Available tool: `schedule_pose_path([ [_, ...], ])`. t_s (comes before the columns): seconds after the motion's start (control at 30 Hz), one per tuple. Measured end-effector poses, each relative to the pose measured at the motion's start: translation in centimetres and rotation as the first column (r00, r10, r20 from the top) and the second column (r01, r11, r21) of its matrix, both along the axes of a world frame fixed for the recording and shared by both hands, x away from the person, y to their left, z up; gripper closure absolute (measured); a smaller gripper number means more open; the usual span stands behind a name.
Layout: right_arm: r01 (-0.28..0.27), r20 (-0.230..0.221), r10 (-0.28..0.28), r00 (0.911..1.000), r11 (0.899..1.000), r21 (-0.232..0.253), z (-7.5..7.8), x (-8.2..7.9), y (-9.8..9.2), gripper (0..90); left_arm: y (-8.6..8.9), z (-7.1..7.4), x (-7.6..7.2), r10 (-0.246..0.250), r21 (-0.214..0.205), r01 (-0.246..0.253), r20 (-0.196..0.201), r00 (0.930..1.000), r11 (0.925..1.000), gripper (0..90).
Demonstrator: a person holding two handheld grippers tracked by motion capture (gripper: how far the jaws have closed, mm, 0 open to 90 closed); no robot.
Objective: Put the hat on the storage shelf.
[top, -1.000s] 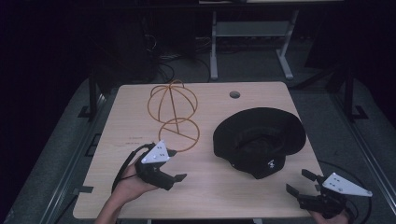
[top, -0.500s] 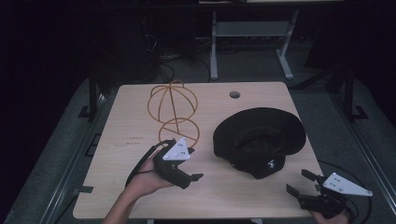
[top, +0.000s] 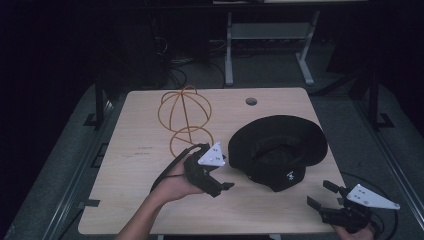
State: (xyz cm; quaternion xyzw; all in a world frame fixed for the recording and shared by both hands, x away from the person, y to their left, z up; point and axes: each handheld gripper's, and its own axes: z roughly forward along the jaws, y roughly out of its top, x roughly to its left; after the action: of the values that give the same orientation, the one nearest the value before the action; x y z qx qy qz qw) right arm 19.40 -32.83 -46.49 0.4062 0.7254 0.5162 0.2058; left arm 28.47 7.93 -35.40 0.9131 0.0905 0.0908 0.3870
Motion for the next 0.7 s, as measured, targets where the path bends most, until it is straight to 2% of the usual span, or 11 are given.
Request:
schedule_pose_path([
  [0.2, -0.010, -0.007, 0.010, 0.9999, 1.000, -0.008, 0.0, 0.1, 0.1, 14.5, -1.4, 0.5, 0.6, -0.018, 0.011, 0.018, 0.013, 0.9997, 0.9998, 18.1],
  [0.33, -0.008, -0.005, 0.008, 1.0000, 1.000, 0.013, -0.1, 0.0, -0.1, 14.5, -2.5, 0.5, 1.1, -0.037, 0.036, 0.036, 0.021, 0.9991, 0.9987, 19.4],
  [0.5, -0.018, -0.007, 0.018, 0.9998, 1.000, 0.004, -0.1, 0.1, 0.0, 14.5, -3.4, 0.3, 1.7, -0.047, 0.056, 0.046, 0.022, 0.9986, 0.9974, 22.9],
  [0.53, -0.019, -0.010, 0.019, 0.9998, 1.000, 0.002, -0.1, 0.1, 0.1, 14.6, -3.6, 0.2, 1.8, -0.049, 0.059, 0.048, 0.024, 0.9985, 0.9971, 26.6],
  [0.63, -0.025, -0.010, 0.025, 0.9996, 1.000, 0.011, -0.2, 0.1, 0.1, 14.6, -4.4, -0.1, 2.1, -0.066, 0.112, 0.061, 0.047, 0.9967, 0.9918, 32.3],
  [0.7, -0.027, -0.014, 0.027, 0.9995, 1.000, 0.008, -0.2, 0.1, 0.1, 14.8, -4.5, -0.1, 2.1, -0.078, 0.124, 0.071, 0.055, 0.9954, 0.9897, 37.5],
])
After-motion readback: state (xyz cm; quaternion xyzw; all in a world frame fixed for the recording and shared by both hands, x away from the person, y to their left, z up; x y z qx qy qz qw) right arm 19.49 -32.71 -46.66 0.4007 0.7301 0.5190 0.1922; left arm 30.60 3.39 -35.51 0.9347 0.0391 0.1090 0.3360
